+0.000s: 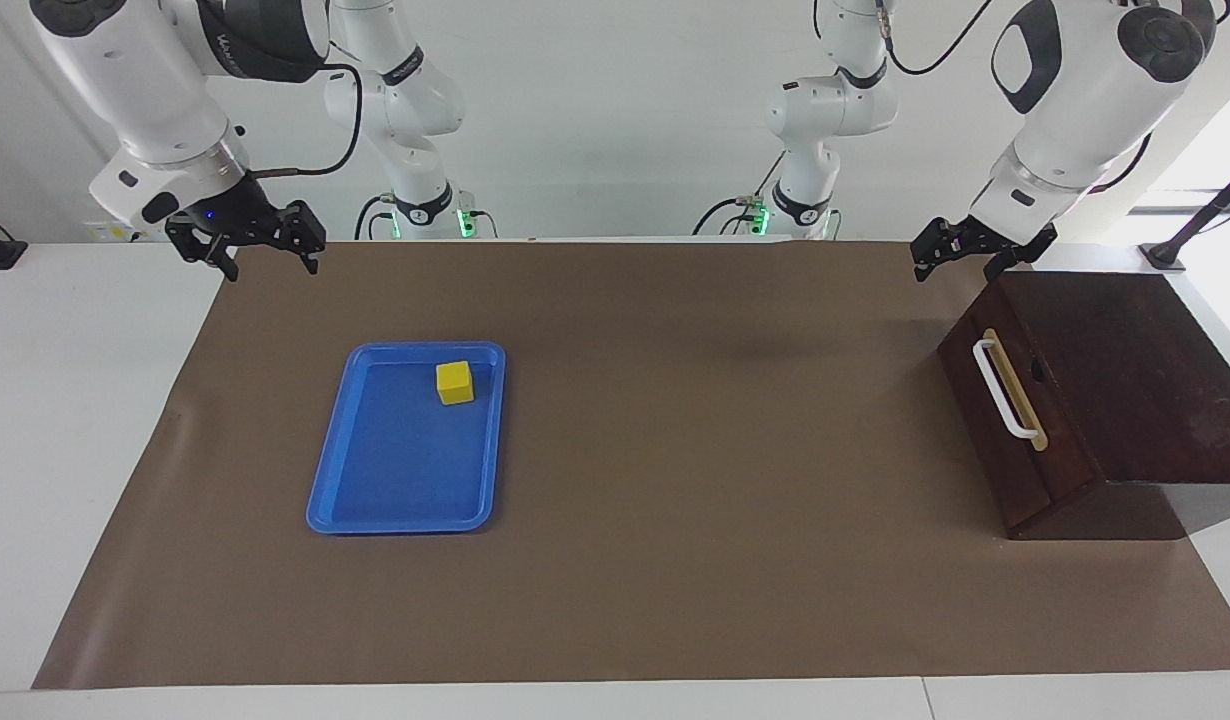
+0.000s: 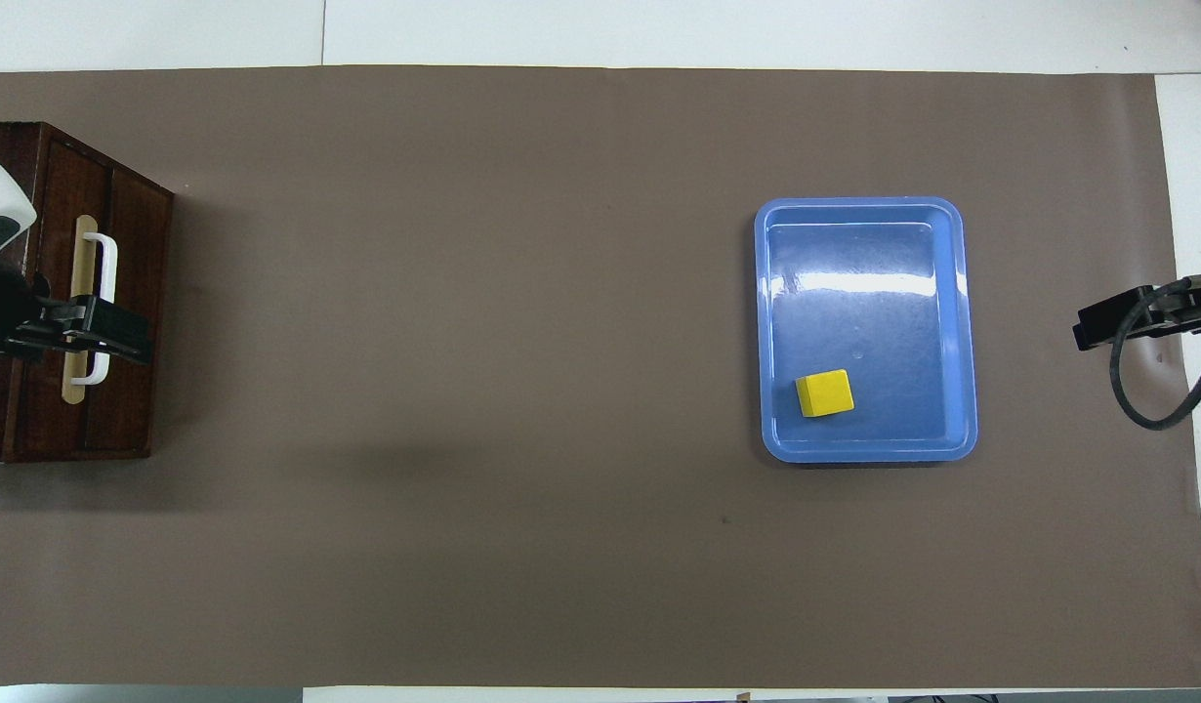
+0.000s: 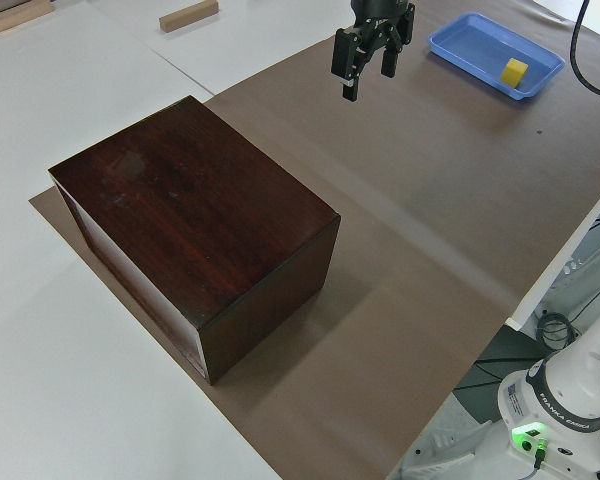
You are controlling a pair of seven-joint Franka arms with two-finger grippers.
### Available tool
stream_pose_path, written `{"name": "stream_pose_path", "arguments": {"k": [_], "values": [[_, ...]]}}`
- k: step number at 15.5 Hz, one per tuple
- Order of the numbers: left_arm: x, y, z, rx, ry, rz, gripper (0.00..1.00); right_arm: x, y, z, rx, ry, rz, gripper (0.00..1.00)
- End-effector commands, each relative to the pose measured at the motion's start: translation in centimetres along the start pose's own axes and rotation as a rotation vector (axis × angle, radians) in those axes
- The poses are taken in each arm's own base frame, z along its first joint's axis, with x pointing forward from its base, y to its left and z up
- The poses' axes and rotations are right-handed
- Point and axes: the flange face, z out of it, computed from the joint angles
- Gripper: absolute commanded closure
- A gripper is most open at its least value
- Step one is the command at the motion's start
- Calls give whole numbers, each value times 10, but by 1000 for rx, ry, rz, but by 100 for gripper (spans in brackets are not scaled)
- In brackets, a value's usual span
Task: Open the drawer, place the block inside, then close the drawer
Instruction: 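Pull the white drawer handle outward with the left gripper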
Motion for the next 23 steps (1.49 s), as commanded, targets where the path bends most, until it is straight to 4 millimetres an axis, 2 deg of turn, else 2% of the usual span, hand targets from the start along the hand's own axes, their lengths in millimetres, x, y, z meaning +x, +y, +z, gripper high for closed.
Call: {"name": "stream_pose_path", "arguments": {"k": [1,4,6,10,12,15,19,21,23], "values": [[-7,0,1,-8,16,12,0,-3,3,-3,-17,10,-14,0],[-5,1,-1,-8,36,12,0,-3,3,-3,-17,10,-14,0],[0,2,8,-3,59,15,0,-3,4,-3,-15,10,-11,0],[12,10,41,93,115,55,0,-4,7,-4,-6,14,-6,0],[23,5,60,161,144,78,0,-4,7,-2,0,7,-6,0],[46,0,97,271,151,133,0,-7,4,7,32,-8,40,0],[68,-2,139,356,166,209,0,-6,-17,43,104,-86,394,0],[68,-6,161,361,206,238,0,3,-24,72,154,-118,554,0],[70,-19,170,395,210,251,0,9,-32,111,215,-164,745,0]]}}
